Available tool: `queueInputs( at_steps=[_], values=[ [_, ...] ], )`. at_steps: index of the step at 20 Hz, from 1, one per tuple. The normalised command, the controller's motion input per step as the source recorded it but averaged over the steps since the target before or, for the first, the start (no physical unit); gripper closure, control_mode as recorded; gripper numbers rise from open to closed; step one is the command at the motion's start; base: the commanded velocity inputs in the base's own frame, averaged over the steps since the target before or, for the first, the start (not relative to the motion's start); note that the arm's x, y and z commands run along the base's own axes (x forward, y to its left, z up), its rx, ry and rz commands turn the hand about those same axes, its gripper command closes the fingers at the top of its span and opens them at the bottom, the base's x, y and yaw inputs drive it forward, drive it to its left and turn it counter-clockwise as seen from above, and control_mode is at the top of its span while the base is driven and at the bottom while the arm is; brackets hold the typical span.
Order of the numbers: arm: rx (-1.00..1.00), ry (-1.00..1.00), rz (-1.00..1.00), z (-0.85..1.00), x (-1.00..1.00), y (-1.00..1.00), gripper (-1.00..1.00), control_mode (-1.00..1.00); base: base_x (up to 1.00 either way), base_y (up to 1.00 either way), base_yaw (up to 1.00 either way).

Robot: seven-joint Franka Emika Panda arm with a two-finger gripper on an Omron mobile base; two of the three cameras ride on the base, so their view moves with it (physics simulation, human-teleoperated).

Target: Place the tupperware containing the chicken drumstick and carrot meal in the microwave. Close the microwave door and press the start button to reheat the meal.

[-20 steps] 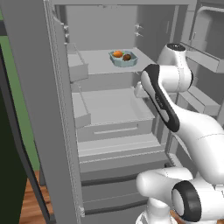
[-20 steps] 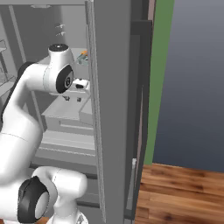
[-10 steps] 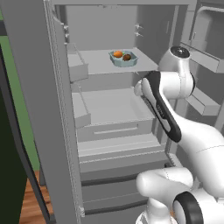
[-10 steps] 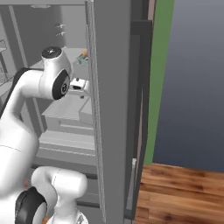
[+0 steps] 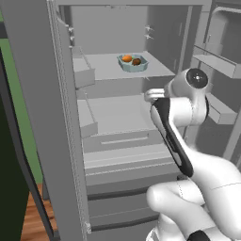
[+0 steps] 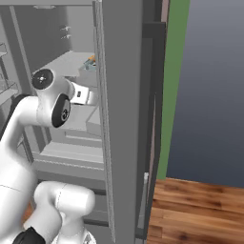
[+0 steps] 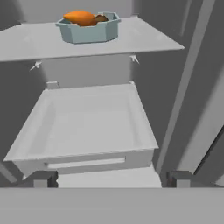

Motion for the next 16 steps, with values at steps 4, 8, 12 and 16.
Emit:
queueInputs(
  at_steps=[4, 8, 12, 16],
  values=[
    [0.02, -0.25, -0.11, 0.31, 0.00, 0.11, -1.00, -1.00, 0.00, 0.00, 0.00],
    [0.04, -0.18, -0.13, 0.51, 0.00, 0.12, -1.00, -1.00, 0.00, 0.00, 0.00],
    [0.05, -0.10, -0.11, 0.64, 0.00, 0.12, -1.00, -1.00, 0.00, 0.00, 0.00],
    [0.04, -0.03, -0.10, 0.65, 0.00, 0.10, -1.00, -1.00, 0.00, 0.00, 0.00]
  ],
)
